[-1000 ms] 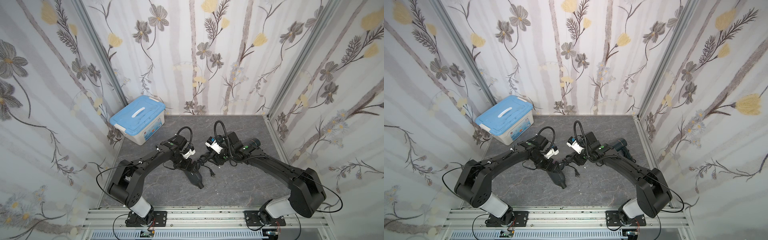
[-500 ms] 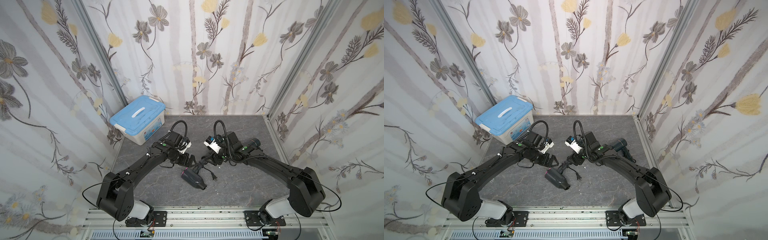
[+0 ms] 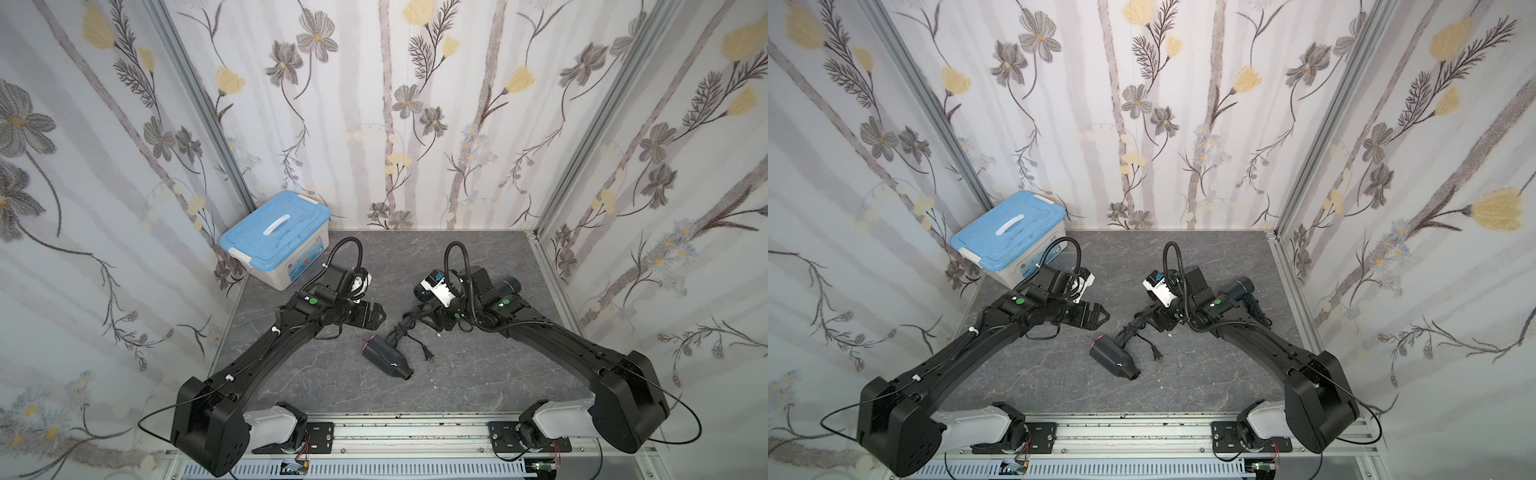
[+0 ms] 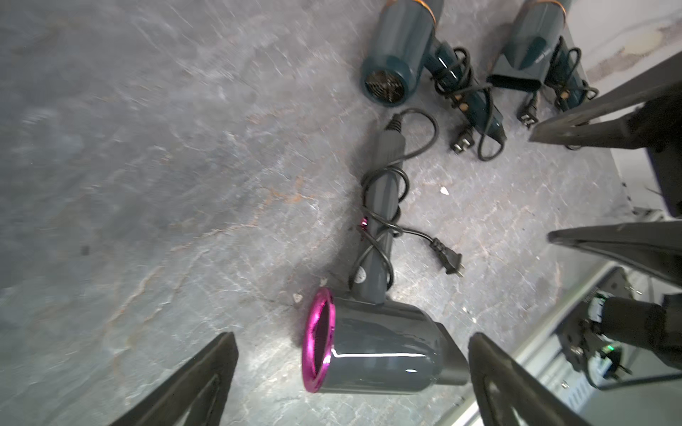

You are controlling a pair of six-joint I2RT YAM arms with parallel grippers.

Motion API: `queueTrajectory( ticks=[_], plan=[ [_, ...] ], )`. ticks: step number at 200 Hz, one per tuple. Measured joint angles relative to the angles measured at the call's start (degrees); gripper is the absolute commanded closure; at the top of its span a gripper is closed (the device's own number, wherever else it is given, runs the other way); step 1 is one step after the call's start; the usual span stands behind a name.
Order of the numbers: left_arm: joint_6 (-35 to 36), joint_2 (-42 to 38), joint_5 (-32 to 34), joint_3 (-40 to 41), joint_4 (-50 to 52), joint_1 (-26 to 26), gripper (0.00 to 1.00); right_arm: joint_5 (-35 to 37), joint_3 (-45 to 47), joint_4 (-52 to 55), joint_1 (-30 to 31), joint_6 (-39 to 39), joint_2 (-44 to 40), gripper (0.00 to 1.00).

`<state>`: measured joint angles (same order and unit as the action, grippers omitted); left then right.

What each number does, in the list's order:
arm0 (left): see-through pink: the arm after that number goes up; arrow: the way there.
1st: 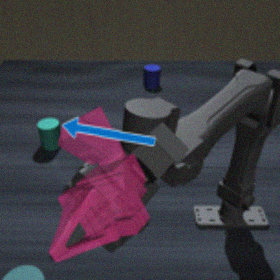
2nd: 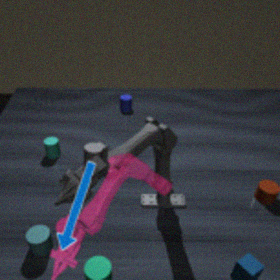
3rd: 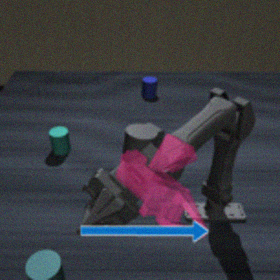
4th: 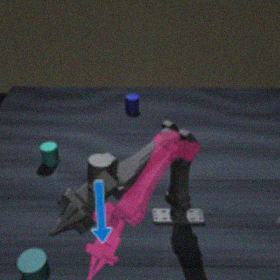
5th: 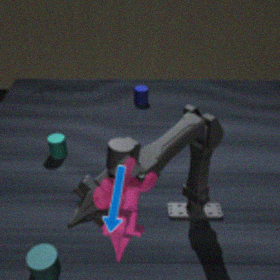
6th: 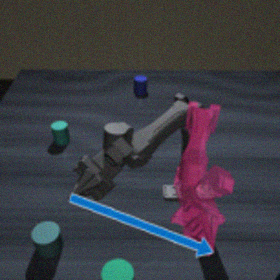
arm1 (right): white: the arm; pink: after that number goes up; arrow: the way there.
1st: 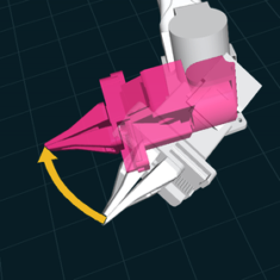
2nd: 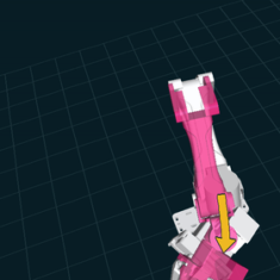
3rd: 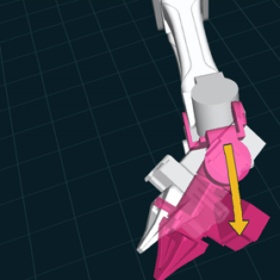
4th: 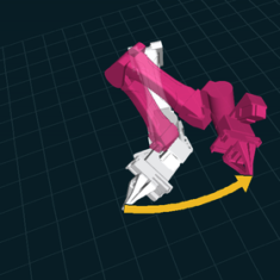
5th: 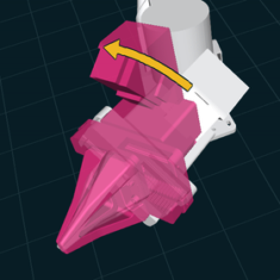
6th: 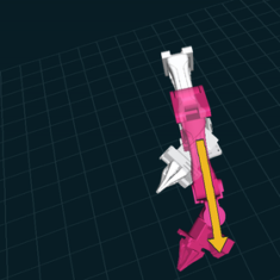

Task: Wrap the cord around the hair dryer
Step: Place the hair dryer at the center of the board, then reset both arms

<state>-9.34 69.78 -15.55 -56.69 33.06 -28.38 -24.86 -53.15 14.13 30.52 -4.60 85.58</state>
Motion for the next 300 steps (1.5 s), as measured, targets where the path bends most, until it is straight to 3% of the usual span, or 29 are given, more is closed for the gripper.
queueTrajectory(
  ticks=[68, 129, 223, 300],
  plan=[
    [0.22, -8.63, 20.22, 7.54, -8.74, 2.21, 0.0, 0.46, 9.62, -4.85, -17.73, 5.27, -14.97, 0.01],
    [3.37, -13.42, 27.65, 17.94, -22.25, 6.84, 0.0, 2.49, 16.5, -10.51, -31.23, 7.76, -22.01, 0.0],
    [6.12, -9.55, 29.22, 32.35, -45.86, 17.99, 0.0, 13.29, 27.61, -32.46, -35.95, 9.2, -19.32, 0.0],
    [7.41, 7.08, 29.33, 34.56, -64.61, 24.81, 0.0, 14.53, 32.28, -49.83, -37.99, 7.02, -11.54, 0.0]
  ],
)
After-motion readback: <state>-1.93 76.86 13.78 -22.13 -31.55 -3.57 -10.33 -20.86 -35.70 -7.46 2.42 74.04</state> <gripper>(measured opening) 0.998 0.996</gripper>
